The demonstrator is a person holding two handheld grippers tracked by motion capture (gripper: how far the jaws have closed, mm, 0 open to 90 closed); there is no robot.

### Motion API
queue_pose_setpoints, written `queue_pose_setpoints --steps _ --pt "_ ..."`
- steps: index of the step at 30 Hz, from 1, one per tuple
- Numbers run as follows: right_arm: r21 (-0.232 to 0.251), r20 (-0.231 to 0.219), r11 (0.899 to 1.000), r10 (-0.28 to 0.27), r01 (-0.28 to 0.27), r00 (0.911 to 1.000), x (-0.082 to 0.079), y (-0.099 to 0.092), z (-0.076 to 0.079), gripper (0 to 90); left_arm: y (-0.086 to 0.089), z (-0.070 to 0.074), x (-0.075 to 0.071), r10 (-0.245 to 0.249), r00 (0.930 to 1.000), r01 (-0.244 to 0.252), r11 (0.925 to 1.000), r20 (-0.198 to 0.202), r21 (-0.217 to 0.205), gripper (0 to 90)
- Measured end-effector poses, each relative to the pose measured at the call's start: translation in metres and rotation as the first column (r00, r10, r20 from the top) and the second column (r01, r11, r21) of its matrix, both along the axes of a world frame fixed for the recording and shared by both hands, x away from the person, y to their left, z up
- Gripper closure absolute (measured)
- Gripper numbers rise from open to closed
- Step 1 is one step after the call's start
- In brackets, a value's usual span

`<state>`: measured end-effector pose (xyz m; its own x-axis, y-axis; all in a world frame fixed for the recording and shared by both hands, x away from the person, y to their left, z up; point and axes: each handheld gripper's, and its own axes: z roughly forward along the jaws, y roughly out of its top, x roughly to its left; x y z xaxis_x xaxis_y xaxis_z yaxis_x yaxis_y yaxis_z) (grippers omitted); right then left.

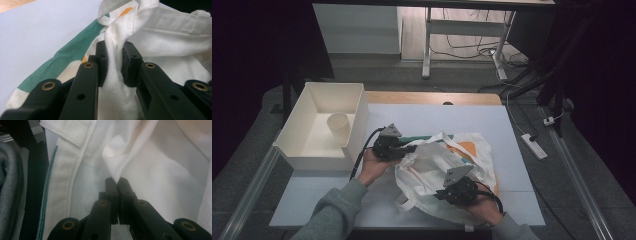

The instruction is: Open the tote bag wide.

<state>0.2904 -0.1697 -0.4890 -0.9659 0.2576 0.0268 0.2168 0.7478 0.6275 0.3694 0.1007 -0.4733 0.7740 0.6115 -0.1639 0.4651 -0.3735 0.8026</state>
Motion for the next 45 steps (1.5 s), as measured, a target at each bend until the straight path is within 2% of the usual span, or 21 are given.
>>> queue_pose_setpoints --steps 4,10,17,24,26,29,32,37,41,43,45 --pt "-0.017 -0.003 1.0 0.006 -0.006 1.0 0.001 0.002 -0.005 89.0 0.0 -0.002 0.001 0.001 1.0 -0.001 1.0 -0.007 0.001 76.5" --pt "-0.014 -0.027 1.0 0.007 -0.007 0.9996 0.005 0.001 -0.009 88.8 -0.001 -0.005 0.002 -0.003 0.9998 0.004 1.0 -0.022 0.003 76.4" --pt "0.0 -0.022 1.0 0.016 -0.016 0.9996 0.006 0.0 -0.01 86.8 -0.002 -0.004 0.0 -0.016 0.9998 0.016 0.9998 -0.012 0.014 75.7" --pt "0.002 -0.024 1.0 0.019 -0.019 0.9995 0.006 0.0 -0.01 84.4 -0.001 -0.004 0.0 -0.028 0.9994 0.028 0.9995 -0.019 0.012 75.4" --pt "0.014 -0.024 1.0 0.016 -0.016 0.9996 0.006 0.0 -0.008 80.8 -0.001 -0.002 -0.002 -0.037 0.9993 0.037 0.9991 -0.001 0.019 72.9" --pt "0.061 -0.019 0.998 0.009 -0.008 0.9998 0.006 -0.002 -0.002 74.1 0.0 0.004 -0.007 -0.04 0.9984 0.039 0.9988 0.041 0.029 64.3" --pt "0.122 0.007 0.992 -0.015 0.014 0.9999 0.004 -0.005 0.008 65.5 0.002 0.012 -0.014 -0.044 0.9958 0.039 0.9974 0.08 0.06 57.1" --pt "0.183 0.074 0.98 -0.093 0.078 0.993 0.006 -0.011 0.022 55.3 0.005 0.024 -0.023 -0.045 0.9932 0.039 0.9979 0.107 0.052 51.3" --pt "0.184 0.13 0.972 -0.168 0.143 0.9772 0.01 -0.016 0.032 51.5 0.009 0.036 -0.031 -0.009 0.9891 0.004 0.9995 0.147 0.031 46.2" --pt "0.17 0.161 0.972 -0.19 0.163 0.9684 0.011 -0.017 0.033 50.9 0.012 0.042 -0.035 -0.014 0.989 0.013 0.9998 0.147 0.012 46.2" --pt "0.15 0.176 0.973 -0.199 0.174 0.9642 0.013 -0.018 0.033 50.3 0.013 0.047 -0.039 -0.045 0.9897 0.044 0.999 0.136 0.007 46.2"
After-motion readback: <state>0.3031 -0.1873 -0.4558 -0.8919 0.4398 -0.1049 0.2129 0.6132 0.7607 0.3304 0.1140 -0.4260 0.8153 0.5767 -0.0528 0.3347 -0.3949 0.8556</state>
